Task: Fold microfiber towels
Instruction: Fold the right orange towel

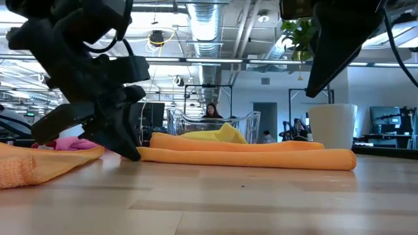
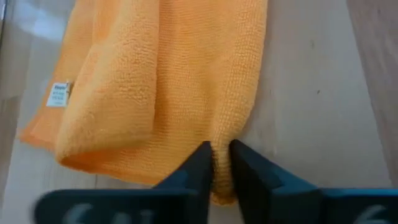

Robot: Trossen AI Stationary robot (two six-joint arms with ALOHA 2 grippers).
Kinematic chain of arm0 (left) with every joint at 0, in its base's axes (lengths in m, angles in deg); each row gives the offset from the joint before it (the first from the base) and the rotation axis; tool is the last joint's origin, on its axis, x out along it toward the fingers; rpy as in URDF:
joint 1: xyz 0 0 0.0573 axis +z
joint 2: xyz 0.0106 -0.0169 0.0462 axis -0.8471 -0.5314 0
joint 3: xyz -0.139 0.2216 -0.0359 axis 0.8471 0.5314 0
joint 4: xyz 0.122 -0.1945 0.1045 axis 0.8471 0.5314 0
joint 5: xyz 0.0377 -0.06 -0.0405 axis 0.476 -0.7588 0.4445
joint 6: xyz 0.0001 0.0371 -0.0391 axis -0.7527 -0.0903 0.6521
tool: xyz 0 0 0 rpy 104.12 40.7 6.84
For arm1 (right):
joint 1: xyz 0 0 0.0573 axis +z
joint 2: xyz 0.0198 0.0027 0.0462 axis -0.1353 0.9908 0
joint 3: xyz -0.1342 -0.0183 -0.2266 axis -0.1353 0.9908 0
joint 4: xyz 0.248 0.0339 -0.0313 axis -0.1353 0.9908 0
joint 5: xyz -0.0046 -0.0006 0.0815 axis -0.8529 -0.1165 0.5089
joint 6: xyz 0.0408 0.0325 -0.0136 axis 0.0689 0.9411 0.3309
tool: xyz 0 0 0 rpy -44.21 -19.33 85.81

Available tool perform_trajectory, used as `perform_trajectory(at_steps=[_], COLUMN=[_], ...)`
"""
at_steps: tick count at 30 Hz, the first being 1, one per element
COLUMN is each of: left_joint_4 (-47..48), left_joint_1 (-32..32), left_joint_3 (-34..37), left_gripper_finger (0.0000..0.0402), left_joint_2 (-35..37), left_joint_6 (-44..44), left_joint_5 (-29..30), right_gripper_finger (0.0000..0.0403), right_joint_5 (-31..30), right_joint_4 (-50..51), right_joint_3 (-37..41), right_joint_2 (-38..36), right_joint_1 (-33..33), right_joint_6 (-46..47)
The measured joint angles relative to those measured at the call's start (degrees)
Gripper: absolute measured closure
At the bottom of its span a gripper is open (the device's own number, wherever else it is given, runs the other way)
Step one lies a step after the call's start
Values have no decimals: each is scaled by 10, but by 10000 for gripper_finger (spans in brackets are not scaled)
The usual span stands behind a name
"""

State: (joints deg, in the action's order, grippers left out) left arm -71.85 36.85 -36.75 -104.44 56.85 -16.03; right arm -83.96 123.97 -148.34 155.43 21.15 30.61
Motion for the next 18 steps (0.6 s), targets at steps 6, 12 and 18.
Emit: perform_trajectory(at_steps=[6, 12, 18], left_joint_4=[16, 3, -5], left_joint_1=[8, 33, 53], left_joint_3=[-77, -135, -147], left_gripper_finger=[396, 400, 401], left_joint_2=[-2, -2, -1], left_joint_6=[-101, -200, -233], left_joint_5=[27, 17, 1], right_gripper_finger=[154, 154, 154], right_joint_5=[-1, -25, -32], right_joint_4=[31, 95, 149], right_joint_3=[0, 0, 13], right_joint_2=[0, 0, 5], right_joint_1=[-1, 0, -10], right_joint_6=[52, 101, 141])
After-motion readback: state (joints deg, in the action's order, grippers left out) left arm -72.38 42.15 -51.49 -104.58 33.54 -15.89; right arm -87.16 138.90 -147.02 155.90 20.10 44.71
